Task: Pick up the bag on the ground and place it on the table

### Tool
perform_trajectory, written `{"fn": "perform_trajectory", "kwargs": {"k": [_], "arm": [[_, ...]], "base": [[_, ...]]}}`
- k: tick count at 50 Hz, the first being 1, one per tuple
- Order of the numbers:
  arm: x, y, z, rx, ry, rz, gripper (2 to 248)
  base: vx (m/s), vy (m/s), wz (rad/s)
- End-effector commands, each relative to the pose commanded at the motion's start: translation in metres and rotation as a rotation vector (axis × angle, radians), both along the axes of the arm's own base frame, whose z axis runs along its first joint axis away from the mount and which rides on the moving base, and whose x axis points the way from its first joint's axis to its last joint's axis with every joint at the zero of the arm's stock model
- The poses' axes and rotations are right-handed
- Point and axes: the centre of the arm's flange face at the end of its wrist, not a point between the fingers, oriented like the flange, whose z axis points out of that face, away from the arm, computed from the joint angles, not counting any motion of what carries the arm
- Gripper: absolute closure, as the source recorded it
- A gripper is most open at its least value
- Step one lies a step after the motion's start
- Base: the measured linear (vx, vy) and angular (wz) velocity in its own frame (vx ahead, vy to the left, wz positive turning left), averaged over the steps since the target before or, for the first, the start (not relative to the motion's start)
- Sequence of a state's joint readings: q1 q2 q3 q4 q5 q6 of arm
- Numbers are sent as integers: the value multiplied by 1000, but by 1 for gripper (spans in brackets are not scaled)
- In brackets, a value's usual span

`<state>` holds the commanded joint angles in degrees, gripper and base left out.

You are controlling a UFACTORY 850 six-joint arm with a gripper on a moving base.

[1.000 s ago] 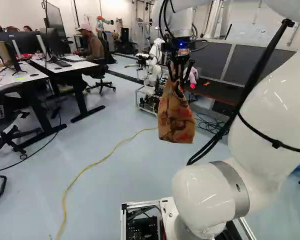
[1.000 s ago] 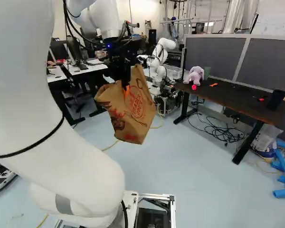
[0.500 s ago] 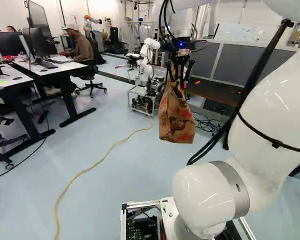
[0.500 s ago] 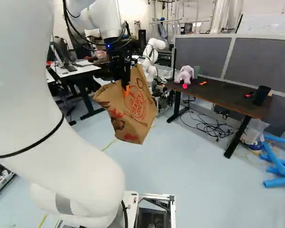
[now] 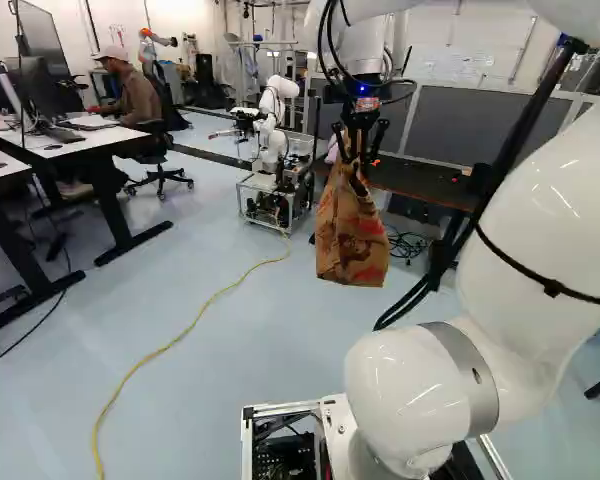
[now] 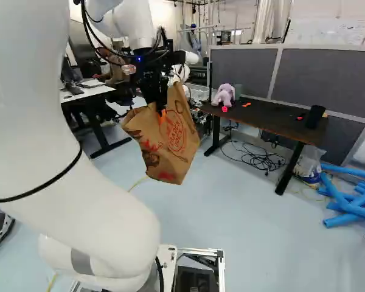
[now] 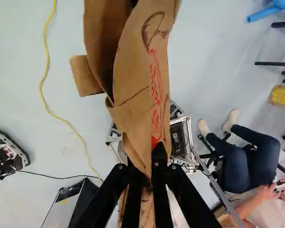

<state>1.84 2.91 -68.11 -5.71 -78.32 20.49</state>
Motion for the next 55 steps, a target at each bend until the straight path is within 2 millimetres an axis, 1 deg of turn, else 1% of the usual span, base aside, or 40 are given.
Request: {"fn": "perform_trajectory", "kwargs": {"k": [25, 55], "arm": [[0, 0, 0, 0, 0, 0, 223], [0, 0, 0, 0, 0, 0, 223]], "base": [[2, -37, -180], [3, -47, -222]]}}
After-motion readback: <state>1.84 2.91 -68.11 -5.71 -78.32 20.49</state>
